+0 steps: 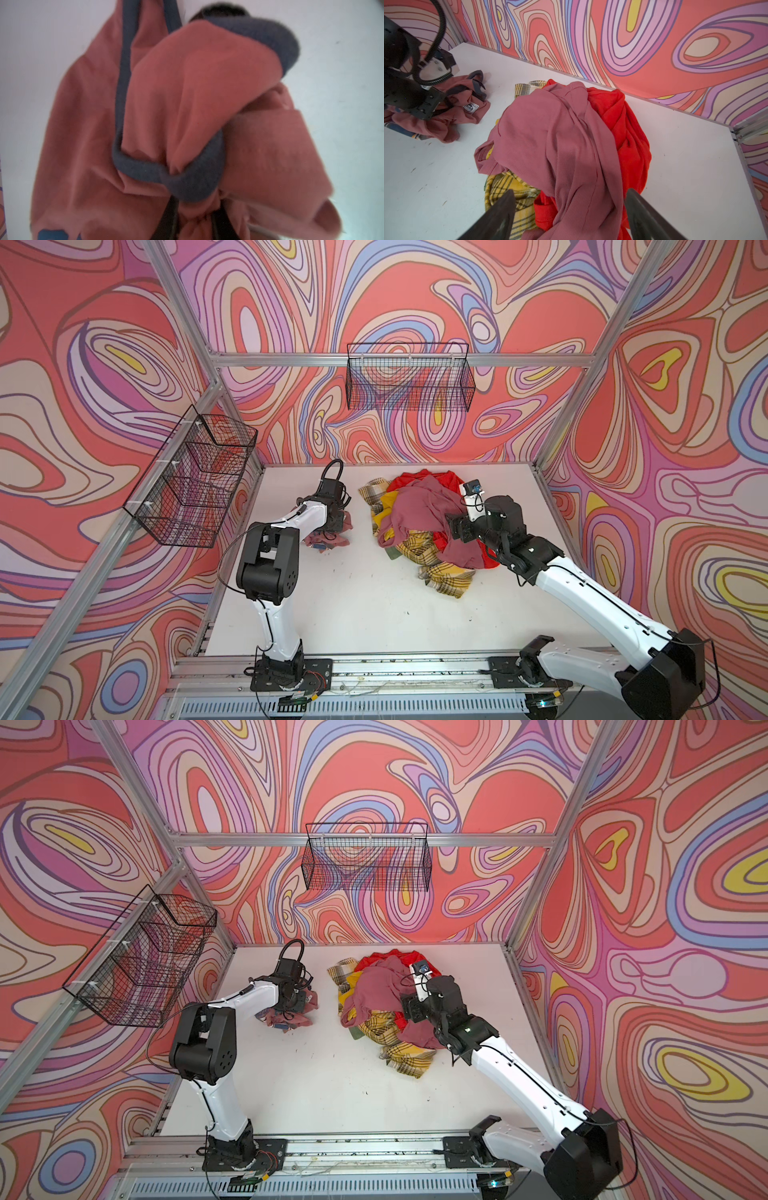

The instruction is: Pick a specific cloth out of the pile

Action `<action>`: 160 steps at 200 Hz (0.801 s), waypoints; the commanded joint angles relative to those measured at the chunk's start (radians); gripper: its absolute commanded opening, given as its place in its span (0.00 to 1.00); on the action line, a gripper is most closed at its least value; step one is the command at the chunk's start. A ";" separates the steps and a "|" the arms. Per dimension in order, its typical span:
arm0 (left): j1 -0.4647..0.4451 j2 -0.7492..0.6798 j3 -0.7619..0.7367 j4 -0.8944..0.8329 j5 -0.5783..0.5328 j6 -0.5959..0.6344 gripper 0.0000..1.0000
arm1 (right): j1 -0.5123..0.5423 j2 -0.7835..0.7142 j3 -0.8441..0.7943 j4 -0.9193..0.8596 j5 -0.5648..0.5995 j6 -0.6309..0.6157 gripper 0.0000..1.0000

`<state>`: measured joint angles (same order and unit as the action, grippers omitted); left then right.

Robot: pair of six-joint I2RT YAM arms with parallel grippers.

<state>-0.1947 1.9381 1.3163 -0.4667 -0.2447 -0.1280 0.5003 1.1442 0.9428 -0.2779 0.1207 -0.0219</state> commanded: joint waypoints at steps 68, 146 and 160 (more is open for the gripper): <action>0.003 -0.041 0.006 -0.023 -0.037 -0.059 0.73 | -0.090 -0.079 -0.028 -0.074 -0.068 -0.020 0.86; -0.010 -0.325 -0.152 0.142 -0.033 -0.058 1.00 | -0.278 -0.075 -0.020 -0.053 -0.143 -0.006 0.87; -0.022 -0.376 -0.191 0.187 -0.035 -0.050 1.00 | -0.315 -0.076 -0.025 -0.039 -0.161 -0.007 0.87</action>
<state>-0.1993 1.6436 1.1858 -0.3698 -0.2665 -0.1810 0.2371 1.0744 0.9188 -0.3447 0.0082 -0.0353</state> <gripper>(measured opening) 0.997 0.868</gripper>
